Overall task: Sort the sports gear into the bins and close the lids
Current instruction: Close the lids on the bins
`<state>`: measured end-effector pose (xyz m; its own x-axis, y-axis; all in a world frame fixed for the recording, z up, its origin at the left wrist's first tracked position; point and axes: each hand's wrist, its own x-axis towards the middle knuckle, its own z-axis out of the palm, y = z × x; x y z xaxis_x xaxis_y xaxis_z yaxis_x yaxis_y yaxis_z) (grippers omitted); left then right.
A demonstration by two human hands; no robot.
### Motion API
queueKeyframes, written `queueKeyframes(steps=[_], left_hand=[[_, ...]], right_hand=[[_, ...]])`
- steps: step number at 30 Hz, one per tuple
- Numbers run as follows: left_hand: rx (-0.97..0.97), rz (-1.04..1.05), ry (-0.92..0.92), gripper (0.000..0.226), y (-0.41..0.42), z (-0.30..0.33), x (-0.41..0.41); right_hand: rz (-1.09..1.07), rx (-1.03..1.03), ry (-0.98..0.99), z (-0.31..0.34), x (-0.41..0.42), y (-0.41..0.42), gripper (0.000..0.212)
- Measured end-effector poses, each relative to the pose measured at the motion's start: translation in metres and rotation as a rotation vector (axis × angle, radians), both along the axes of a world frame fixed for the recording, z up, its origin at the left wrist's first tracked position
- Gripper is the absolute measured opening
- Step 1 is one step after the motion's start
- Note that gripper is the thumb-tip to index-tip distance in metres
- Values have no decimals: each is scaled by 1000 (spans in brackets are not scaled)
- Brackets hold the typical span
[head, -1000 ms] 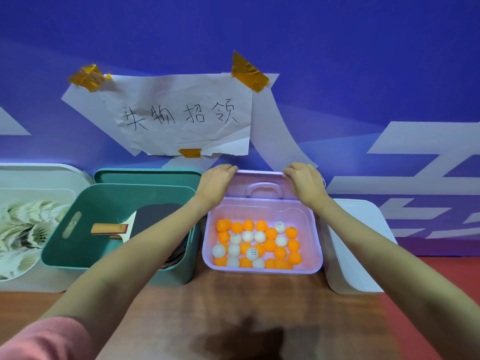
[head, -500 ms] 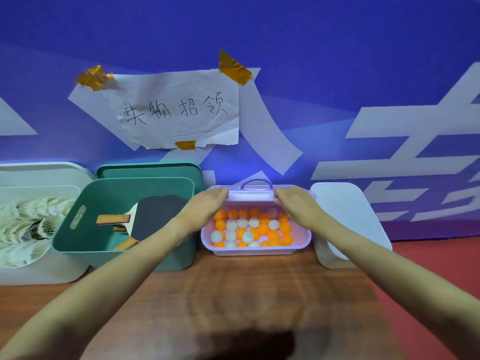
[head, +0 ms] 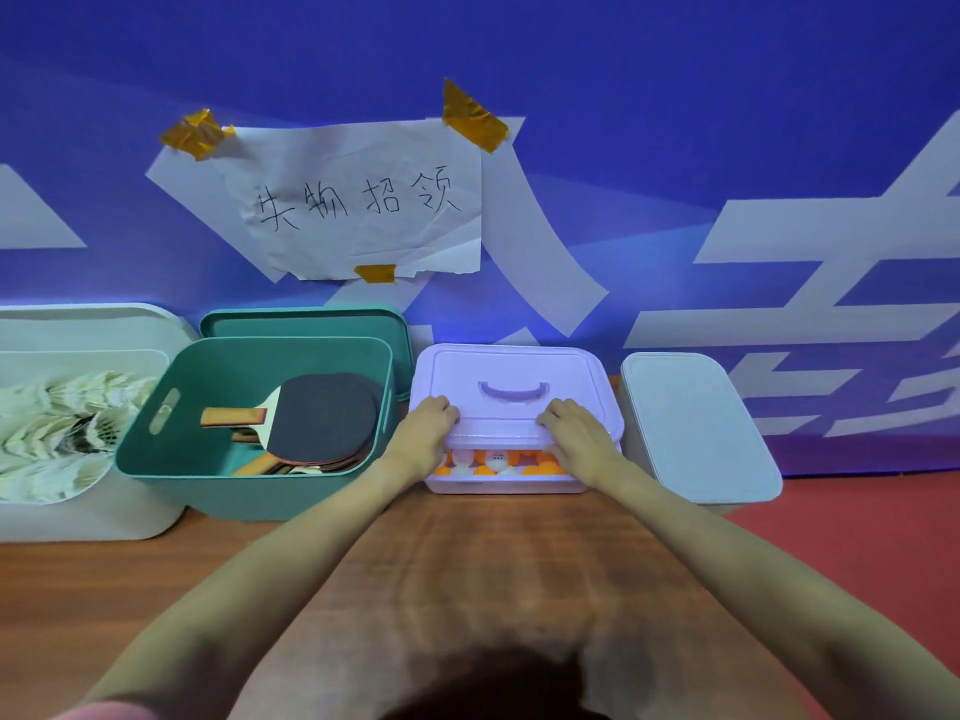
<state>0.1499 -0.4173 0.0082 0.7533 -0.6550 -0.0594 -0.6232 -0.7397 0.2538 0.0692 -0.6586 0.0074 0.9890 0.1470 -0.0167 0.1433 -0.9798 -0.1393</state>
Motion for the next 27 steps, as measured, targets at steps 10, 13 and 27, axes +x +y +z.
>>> queueKeyframes(steps=[10, 13, 27], left_hand=[[-83, 12, -12, 32, 19, -16, -24], [-69, 15, 14, 35, 23, -20, -33], [30, -47, -46, 29, 28, -27, -41]], right_hand=[[13, 102, -60, -11, -24, 6, 35], [20, 91, -39, -15, -31, 10, 36], [18, 19, -50, -22, -42, 18, 39]])
